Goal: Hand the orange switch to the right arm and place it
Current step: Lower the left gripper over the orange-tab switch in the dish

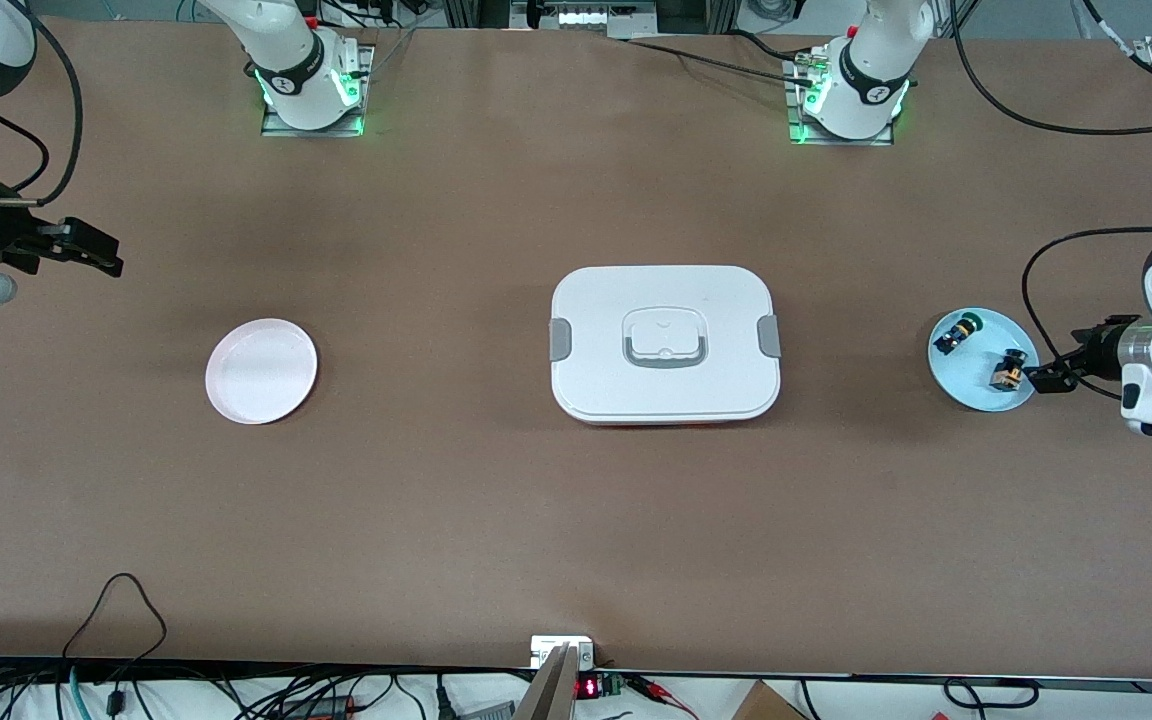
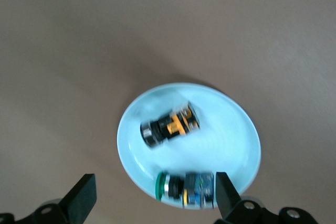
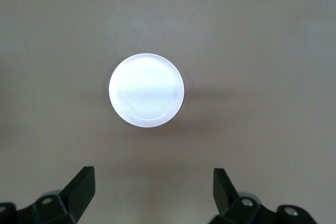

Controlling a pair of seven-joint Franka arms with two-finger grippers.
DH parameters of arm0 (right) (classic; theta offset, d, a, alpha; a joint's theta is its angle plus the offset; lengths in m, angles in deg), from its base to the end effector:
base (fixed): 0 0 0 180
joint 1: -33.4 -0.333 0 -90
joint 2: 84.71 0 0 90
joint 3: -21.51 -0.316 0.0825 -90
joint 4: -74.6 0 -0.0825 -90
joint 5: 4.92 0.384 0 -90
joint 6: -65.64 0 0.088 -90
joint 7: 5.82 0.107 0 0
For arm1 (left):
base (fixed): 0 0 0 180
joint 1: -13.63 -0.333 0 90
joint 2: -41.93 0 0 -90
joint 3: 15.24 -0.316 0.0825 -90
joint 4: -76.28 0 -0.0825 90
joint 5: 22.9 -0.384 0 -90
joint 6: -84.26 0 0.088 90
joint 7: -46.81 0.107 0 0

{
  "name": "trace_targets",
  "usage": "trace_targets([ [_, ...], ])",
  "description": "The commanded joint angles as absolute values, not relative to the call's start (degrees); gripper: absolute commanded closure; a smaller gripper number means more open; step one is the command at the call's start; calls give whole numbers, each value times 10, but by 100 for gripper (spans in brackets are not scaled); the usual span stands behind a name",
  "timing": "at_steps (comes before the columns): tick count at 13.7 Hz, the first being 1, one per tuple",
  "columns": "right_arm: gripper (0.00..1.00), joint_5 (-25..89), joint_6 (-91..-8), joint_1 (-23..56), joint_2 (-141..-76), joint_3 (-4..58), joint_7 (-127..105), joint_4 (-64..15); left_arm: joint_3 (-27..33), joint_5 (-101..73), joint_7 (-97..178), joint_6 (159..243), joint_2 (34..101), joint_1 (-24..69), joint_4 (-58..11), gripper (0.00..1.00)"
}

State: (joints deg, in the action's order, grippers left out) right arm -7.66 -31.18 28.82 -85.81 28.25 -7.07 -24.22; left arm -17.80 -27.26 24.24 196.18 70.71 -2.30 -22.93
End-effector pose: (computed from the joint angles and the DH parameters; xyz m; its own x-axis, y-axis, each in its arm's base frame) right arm 0.5625 -0.0253 0.5511 0.9984 -0.0103 -0.0552 -0.0076 -0.9988 0.0481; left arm 0.5994 0.2035 0.2723 0.7469 0.6256 -0.2253 0.5986 -0.7801 -0.1818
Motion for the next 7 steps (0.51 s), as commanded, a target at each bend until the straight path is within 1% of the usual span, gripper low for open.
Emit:
trace_targets([
  [1, 0, -76, -305, 289, -864, 281, -79, -230, -170, -289, 233, 1989, 735, -46, -216, 0],
  [4, 0, -76, -306, 289, -866, 281, -79, -230, -167, -304, 237, 2072, 735, -50, -259, 0],
  [7, 0, -77, -302, 288, -866, 281, -79, -229, -166, -304, 219, 2151, 715, -48, -321, 0],
])
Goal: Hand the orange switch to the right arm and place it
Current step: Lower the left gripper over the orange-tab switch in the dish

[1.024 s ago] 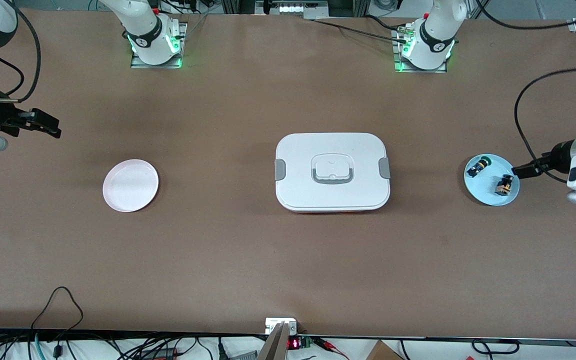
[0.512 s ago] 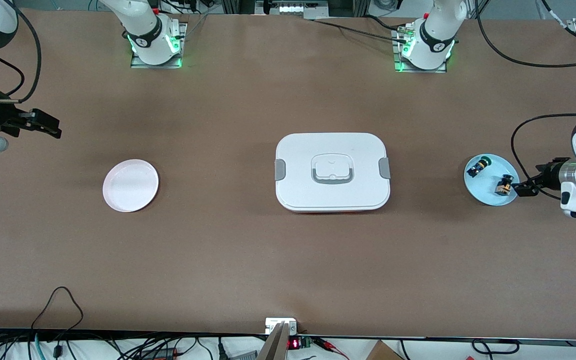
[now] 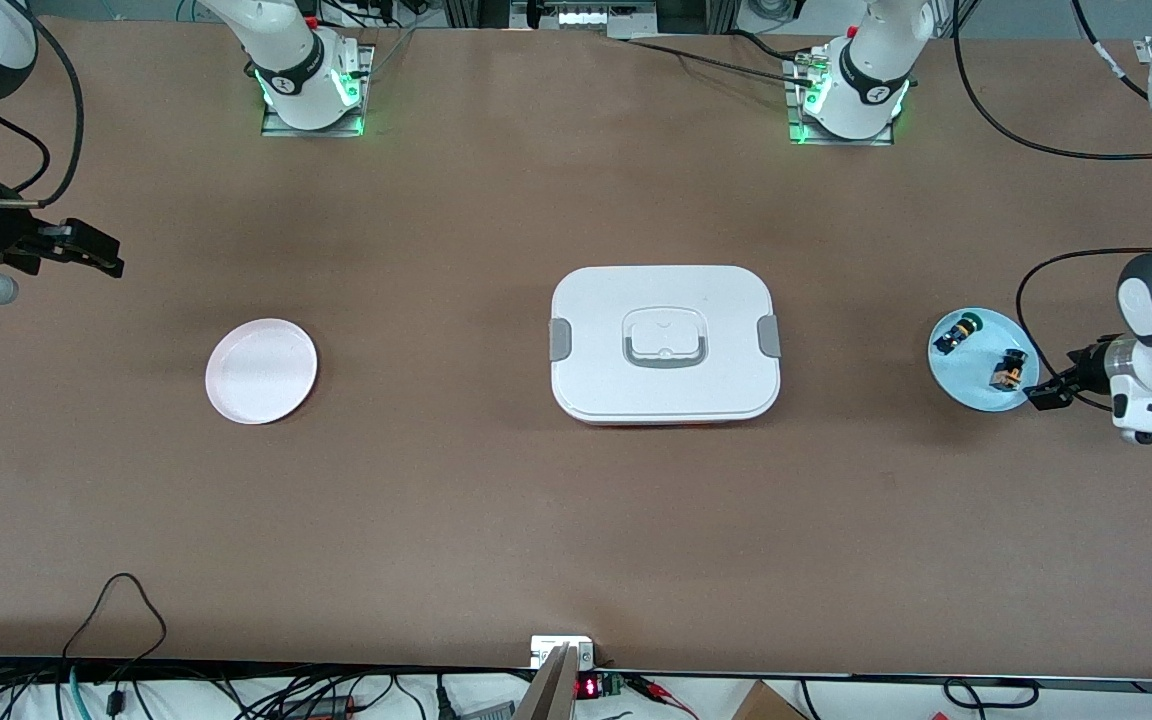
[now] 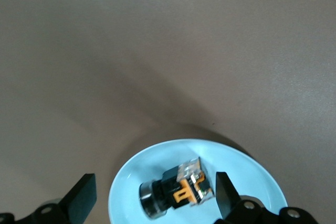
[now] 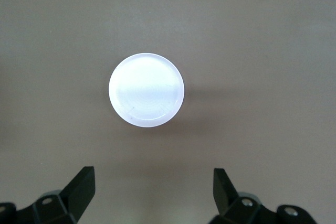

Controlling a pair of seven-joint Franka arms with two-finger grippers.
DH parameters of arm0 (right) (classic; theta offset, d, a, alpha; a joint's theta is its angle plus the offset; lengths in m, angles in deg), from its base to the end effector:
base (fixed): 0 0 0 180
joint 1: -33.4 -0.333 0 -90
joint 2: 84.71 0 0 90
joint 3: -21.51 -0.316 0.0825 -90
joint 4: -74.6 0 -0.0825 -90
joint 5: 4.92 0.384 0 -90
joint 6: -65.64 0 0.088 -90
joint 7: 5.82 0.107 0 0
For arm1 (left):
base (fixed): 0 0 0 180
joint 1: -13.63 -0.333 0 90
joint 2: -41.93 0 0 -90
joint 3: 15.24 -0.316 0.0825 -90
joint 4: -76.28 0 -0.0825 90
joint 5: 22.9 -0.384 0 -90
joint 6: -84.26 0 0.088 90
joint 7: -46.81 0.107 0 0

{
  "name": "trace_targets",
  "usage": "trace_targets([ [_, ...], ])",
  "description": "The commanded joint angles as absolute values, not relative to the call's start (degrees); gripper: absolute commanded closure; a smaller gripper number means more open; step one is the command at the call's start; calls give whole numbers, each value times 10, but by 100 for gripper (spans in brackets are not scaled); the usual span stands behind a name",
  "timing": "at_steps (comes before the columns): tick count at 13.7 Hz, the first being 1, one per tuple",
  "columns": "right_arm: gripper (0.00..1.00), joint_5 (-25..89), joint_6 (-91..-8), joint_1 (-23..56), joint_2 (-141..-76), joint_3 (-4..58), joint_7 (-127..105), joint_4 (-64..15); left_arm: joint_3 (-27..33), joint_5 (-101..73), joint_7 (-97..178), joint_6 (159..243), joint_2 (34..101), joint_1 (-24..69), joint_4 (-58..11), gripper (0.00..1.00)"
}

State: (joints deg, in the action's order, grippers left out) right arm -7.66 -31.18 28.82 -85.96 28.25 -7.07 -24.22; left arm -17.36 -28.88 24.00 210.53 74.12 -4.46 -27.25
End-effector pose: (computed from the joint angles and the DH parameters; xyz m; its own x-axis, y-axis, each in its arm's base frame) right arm 0.5631 -0.0253 0.5496 0.9983 -0.0103 -0.0578 -0.0075 -0.9988 0.0484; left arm 0.5949 0.2213 0.2196 0.7677 0.6298 -0.1184 0.6132 -0.7756 -0.1500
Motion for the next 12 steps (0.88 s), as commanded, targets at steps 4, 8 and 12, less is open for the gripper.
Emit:
trace_targets([
  [4, 0, -77, -301, 285, -866, 281, -77, -230, -165, -305, 184, 2221, 688, -41, -383, 0],
  [8, 0, -78, -302, 283, -869, 281, -81, -230, -165, -326, 165, 2281, 676, -41, -432, 0],
  [12, 0, -78, -304, 279, -870, 280, -80, -229, -165, -327, 162, 2310, 673, -42, -451, 0],
])
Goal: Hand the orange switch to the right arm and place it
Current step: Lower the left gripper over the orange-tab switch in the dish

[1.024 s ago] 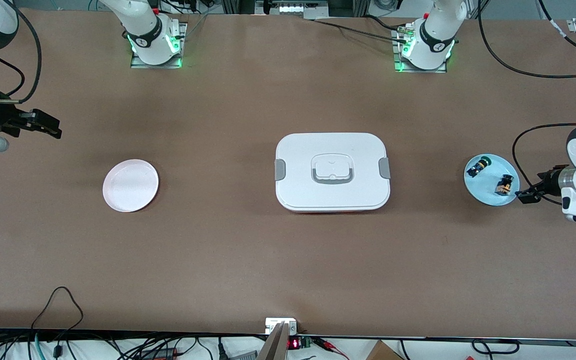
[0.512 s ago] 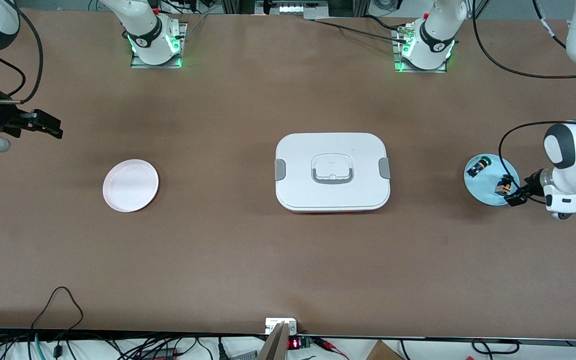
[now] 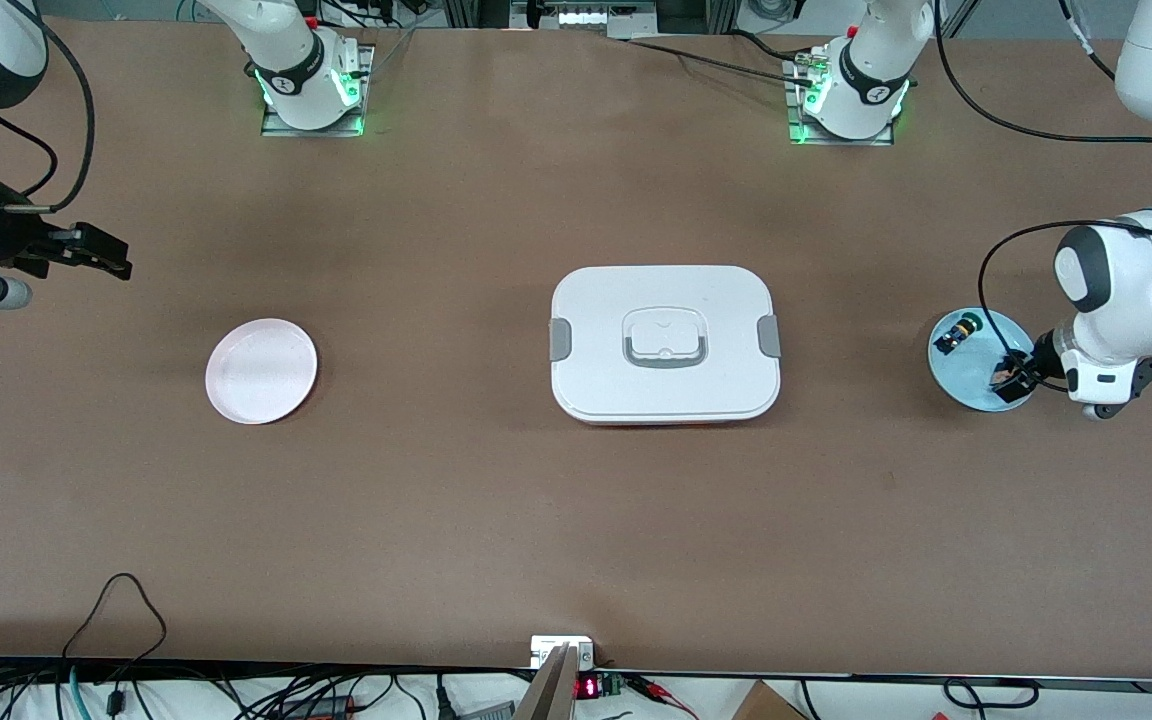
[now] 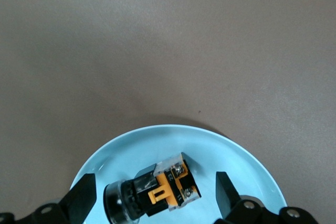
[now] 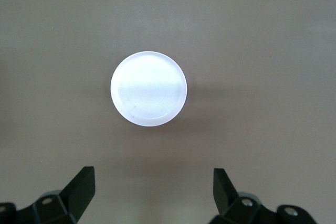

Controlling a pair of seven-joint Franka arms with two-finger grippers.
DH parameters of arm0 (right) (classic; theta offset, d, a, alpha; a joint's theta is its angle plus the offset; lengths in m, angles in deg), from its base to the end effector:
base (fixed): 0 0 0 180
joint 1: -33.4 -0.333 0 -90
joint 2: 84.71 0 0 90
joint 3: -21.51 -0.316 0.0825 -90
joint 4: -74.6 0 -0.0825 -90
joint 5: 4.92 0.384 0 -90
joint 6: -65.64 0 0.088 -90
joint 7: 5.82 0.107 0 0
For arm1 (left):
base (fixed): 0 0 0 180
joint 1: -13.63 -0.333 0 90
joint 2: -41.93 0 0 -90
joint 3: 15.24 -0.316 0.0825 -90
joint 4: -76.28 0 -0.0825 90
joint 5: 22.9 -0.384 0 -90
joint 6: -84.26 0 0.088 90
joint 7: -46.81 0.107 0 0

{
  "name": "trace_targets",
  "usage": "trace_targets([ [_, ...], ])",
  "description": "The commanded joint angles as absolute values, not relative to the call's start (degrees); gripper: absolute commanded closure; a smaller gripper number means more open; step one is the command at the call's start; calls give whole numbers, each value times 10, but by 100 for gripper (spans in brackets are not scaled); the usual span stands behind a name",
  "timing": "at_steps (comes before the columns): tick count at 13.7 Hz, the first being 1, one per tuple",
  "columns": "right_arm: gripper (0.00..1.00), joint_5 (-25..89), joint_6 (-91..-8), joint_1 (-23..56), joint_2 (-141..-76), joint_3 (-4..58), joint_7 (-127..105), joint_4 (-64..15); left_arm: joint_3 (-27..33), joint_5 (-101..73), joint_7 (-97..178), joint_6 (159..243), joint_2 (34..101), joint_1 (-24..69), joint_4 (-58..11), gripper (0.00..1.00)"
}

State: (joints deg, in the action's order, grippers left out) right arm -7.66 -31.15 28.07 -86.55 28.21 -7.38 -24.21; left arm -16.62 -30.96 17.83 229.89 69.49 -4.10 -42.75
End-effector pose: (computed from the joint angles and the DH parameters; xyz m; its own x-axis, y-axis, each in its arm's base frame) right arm 0.5656 -0.0173 0.5439 0.9976 0.0088 -0.0686 0.0122 -0.9987 0.0489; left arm 0.5540 0.1901 0.1914 0.7524 0.6583 0.0231 0.6575 -0.7483 -0.0881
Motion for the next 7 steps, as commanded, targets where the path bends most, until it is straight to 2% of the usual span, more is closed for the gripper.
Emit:
trace_targets([
  [1, 0, -78, -305, 277, -870, 281, -80, -229, -165, -327, 162, 2311, 673, -43, -451, 0],
  [7, 0, -80, -306, 277, -873, 280, -81, -228, -165, -327, 136, 2324, 678, -51, -454, 0],
])
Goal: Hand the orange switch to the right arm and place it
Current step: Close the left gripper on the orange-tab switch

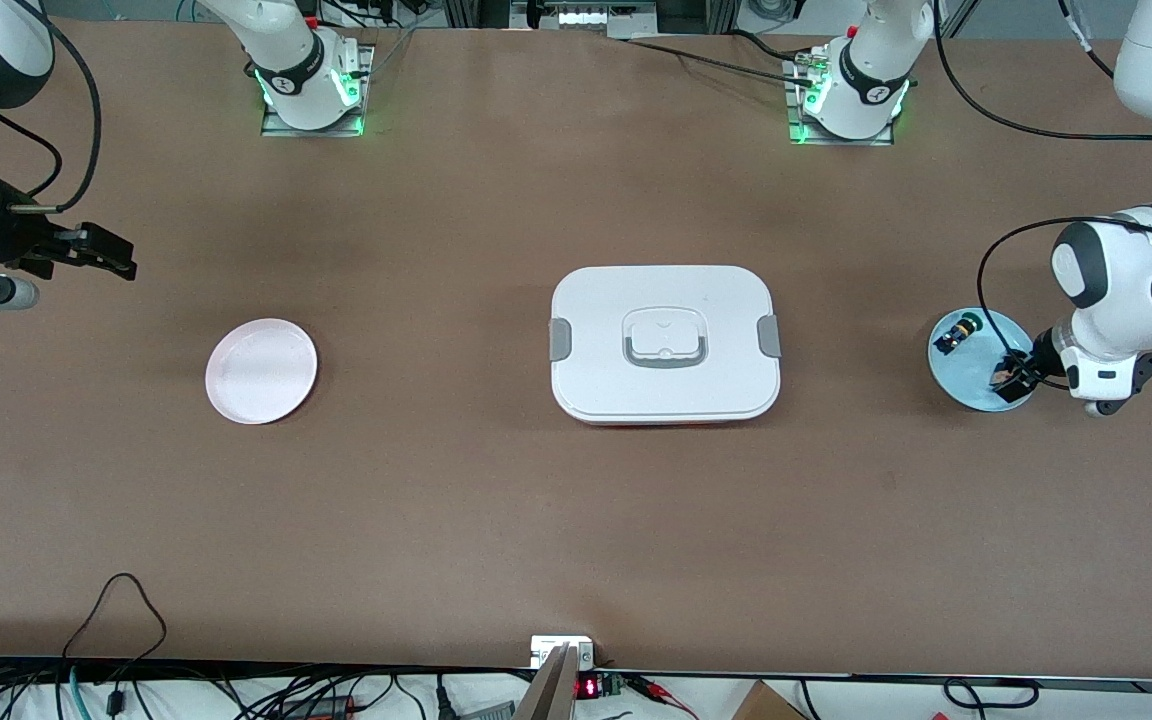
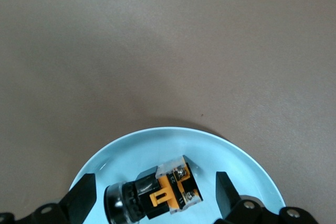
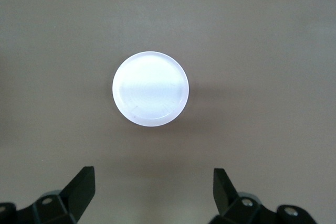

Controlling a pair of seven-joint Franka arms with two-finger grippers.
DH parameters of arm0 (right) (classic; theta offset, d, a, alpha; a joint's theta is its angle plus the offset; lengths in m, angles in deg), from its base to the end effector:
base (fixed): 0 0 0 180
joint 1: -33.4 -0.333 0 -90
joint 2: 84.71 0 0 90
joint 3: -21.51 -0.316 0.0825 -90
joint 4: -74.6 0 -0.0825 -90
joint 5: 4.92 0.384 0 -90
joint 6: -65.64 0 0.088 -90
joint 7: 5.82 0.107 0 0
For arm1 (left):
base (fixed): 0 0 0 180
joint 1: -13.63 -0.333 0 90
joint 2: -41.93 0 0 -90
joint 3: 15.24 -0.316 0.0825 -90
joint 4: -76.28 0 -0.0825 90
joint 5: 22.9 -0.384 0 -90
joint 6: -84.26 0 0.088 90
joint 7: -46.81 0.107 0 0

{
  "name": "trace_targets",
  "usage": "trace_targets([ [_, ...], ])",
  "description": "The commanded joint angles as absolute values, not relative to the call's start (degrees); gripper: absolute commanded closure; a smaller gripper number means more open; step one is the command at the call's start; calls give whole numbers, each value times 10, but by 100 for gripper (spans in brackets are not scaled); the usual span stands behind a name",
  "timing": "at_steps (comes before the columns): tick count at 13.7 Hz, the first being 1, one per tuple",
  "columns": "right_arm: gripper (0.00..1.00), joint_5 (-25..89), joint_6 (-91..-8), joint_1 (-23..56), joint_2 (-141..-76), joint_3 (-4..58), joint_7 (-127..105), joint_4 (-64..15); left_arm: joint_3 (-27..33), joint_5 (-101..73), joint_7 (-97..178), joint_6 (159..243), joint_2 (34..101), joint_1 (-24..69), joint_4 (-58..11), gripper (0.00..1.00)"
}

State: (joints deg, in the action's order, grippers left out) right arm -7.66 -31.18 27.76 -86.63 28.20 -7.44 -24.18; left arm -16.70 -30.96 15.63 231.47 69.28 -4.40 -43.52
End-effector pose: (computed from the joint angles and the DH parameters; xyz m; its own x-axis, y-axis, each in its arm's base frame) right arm 0.5660 -0.0141 0.5434 0.9975 0.0154 -0.0690 0.0188 -0.9986 0.0489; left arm 0.5513 0.1927 0.1910 0.7231 0.6895 0.0414 0.6903 -0.7193 -0.0774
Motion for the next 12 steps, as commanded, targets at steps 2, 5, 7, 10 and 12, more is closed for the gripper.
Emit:
trace_targets([
  [2, 0, -80, -306, 276, -873, 280, -82, -228, -165, -327, 132, 2351, 679, -53, -468, 0],
  [5, 0, -80, -306, 277, -873, 280, -96, -229, -164, -327, 124, 2366, 681, -53, -476, 0],
  [7, 0, -80, -306, 276, -873, 280, -96, -228, -164, -327, 124, 2366, 680, -53, -476, 0],
  [10, 0, -80, -306, 276, -873, 280, -96, -228, -164, -327, 135, 2366, 679, -53, -476, 5],
  [12, 0, -80, -306, 276, -873, 280, -96, -228, -165, -328, 137, 2366, 680, -53, -475, 12],
])
